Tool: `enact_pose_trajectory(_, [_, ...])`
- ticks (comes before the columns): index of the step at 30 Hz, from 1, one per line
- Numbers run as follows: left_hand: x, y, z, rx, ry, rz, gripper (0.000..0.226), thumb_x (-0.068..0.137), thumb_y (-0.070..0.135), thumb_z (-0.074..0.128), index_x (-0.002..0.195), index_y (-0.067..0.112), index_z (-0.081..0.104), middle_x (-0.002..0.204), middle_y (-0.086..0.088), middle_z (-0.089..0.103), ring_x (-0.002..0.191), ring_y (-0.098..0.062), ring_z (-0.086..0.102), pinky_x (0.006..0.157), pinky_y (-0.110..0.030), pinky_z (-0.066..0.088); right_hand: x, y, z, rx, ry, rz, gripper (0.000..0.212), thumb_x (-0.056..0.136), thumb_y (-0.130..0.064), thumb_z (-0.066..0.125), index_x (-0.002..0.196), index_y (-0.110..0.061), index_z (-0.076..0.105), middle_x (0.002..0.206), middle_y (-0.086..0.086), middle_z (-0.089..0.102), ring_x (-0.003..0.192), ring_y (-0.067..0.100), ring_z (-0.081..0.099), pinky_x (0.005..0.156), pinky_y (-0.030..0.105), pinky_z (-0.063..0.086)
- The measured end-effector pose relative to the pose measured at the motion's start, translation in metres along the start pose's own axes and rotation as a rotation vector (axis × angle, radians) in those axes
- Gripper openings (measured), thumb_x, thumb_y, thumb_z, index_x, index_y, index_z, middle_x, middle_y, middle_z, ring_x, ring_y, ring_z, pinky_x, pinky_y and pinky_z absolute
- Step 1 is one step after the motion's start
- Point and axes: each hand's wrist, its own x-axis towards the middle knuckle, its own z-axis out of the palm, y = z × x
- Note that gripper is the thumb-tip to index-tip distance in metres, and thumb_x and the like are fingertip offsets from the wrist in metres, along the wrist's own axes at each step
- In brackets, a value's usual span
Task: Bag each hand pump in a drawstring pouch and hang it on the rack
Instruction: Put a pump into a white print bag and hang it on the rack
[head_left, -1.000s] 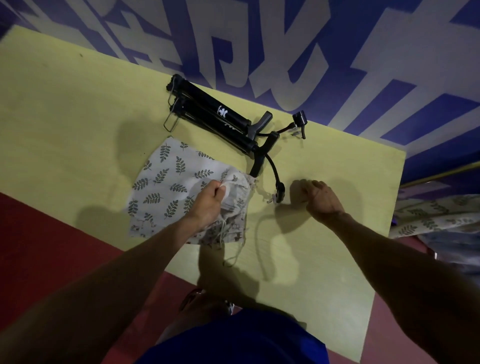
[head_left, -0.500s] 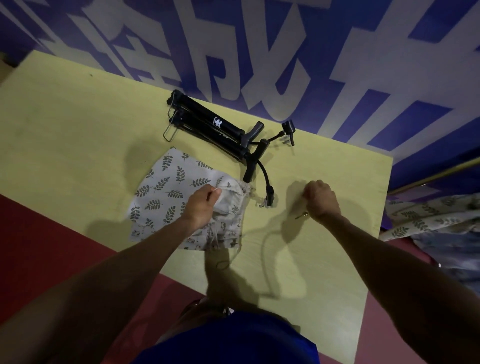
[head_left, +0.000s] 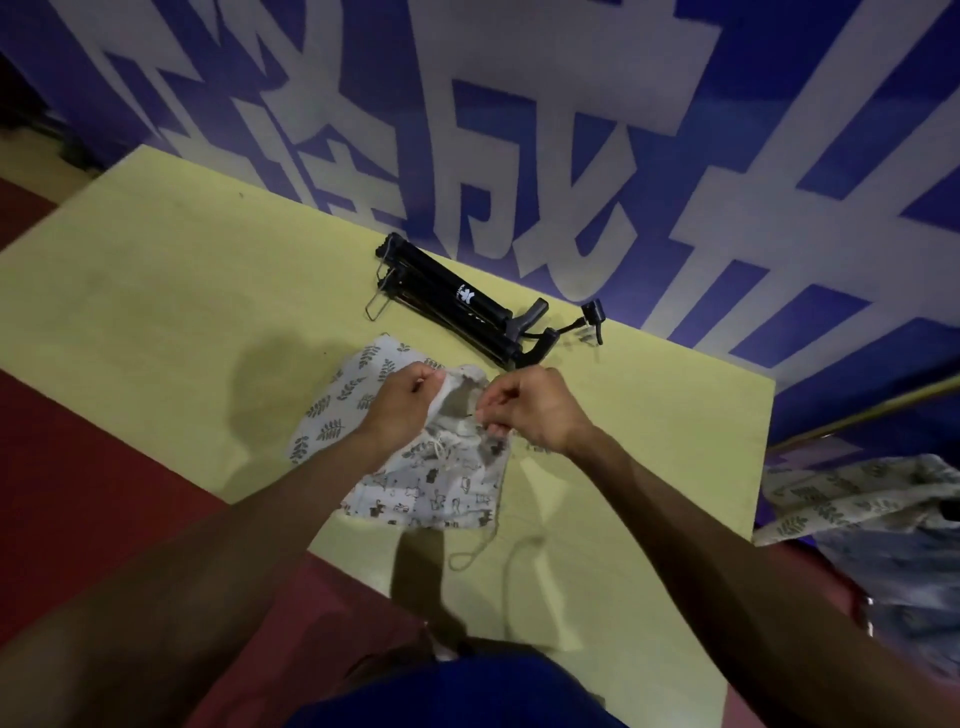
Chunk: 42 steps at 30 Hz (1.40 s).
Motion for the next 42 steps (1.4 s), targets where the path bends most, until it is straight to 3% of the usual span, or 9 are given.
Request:
enact_pose_trajectory(4, [-0.004,0.005,-0.015,-0.031,-0.004,0.030,0.023,0.098,0.025,0.044,0.093,0.007,0.058,0.088,-0.006,0.056,0.080,-0.015,0.049,0.068,-0.025,0.038,0.016,-0.027,0.033,-0.070,0.053,-0.014,0.003,0.077,-0.005,0.076,0.079,-0.006,0.074,0.061,-0.001,0.066,0.051,0.006,0.061,0.062,0.027,0.058])
enact_pose_trajectory(11, [0.005,0.006,-0.045,-0.299,0.076,-0.100,0.028,0.098,0.030,0.045,0.102,0.007,0.060,0.091,-0.003,0.059,0.089,-0.018,0.054,0.076,-0.029,0.044,0.034,-0.065,0.051,-0.314,0.020,-0.036,0.023,0.081,-0.021,0.073,0.103,-0.014,0.071,0.103,0.001,0.072,0.096,0.014,0.065,0.079,0.021,0.048])
enact_pose_trajectory(17, [0.028,0.007,-0.068,-0.488,0.103,-0.290,0.027,0.095,0.037,0.048,0.095,0.014,0.062,0.103,-0.010,0.064,0.100,-0.026,0.058,0.093,-0.037,0.045,0.043,-0.084,0.028,-0.293,0.083,-0.084,0.012,0.090,-0.019,0.061,0.088,-0.016,0.073,0.082,-0.007,0.070,0.074,0.009,0.065,0.073,0.022,0.053])
enact_pose_trajectory(21, [0.039,0.000,-0.065,-0.648,0.129,-0.430,0.025,0.094,0.034,0.048,0.098,0.013,0.062,0.098,-0.008,0.060,0.095,-0.027,0.057,0.099,-0.042,0.044,0.064,-0.074,-0.001,-0.344,0.209,-0.026,0.015,0.090,-0.022,0.060,0.092,-0.014,0.072,0.091,0.000,0.072,0.085,0.013,0.064,0.074,0.022,0.049])
enact_pose_trajectory(24, [0.046,-0.004,-0.059,-0.579,0.157,-0.455,0.025,0.092,0.024,0.045,0.068,0.021,0.039,0.075,-0.005,0.037,0.073,-0.020,0.039,0.088,-0.037,0.037,0.085,-0.054,-0.019,-0.437,0.166,0.075,0.018,0.090,-0.021,0.059,0.103,-0.012,0.067,0.105,0.005,0.069,0.096,0.020,0.062,0.080,0.028,0.048])
enact_pose_trajectory(29, [0.066,-0.009,-0.052,-0.533,0.143,-0.548,0.018,0.087,0.031,0.048,0.081,0.014,0.047,0.089,-0.009,0.047,0.088,-0.024,0.047,0.084,-0.041,0.041,0.128,-0.014,-0.029,-0.610,0.038,0.241,0.031,0.090,-0.021,0.057,0.118,-0.007,0.053,0.114,0.014,0.060,0.097,0.027,0.058,0.076,0.032,0.045])
enact_pose_trajectory(34, [0.085,-0.014,-0.045,-0.578,0.151,-0.577,0.015,0.087,0.031,0.048,0.091,0.017,0.050,0.091,-0.010,0.051,0.086,-0.023,0.051,0.075,-0.036,0.042,0.159,0.012,-0.012,-0.660,-0.046,0.259,0.046,0.088,-0.021,0.061,0.126,-0.001,0.043,0.124,0.022,0.053,0.114,0.037,0.053,0.093,0.041,0.047])
enact_pose_trajectory(39, [0.094,-0.020,-0.037,-0.556,0.215,-0.589,0.009,0.086,0.029,0.050,0.085,0.020,0.050,0.090,-0.007,0.052,0.088,-0.022,0.051,0.082,-0.039,0.043,0.178,0.041,0.012,-0.793,-0.176,0.290,0.069,0.089,-0.025,0.061,0.140,0.000,0.024,0.139,0.026,0.040,0.135,0.040,0.030,0.108,0.045,0.034])
enact_pose_trajectory(42, [0.094,-0.021,-0.033,-0.533,0.226,-0.532,0.015,0.093,0.024,0.049,0.096,0.014,0.059,0.096,-0.002,0.058,0.097,-0.021,0.052,0.097,-0.039,0.041,0.184,0.046,0.016,-0.839,-0.172,0.296,0.060,0.089,-0.019,0.058,0.137,0.001,0.029,0.136,0.027,0.043,0.133,0.040,0.033,0.107,0.043,0.035])
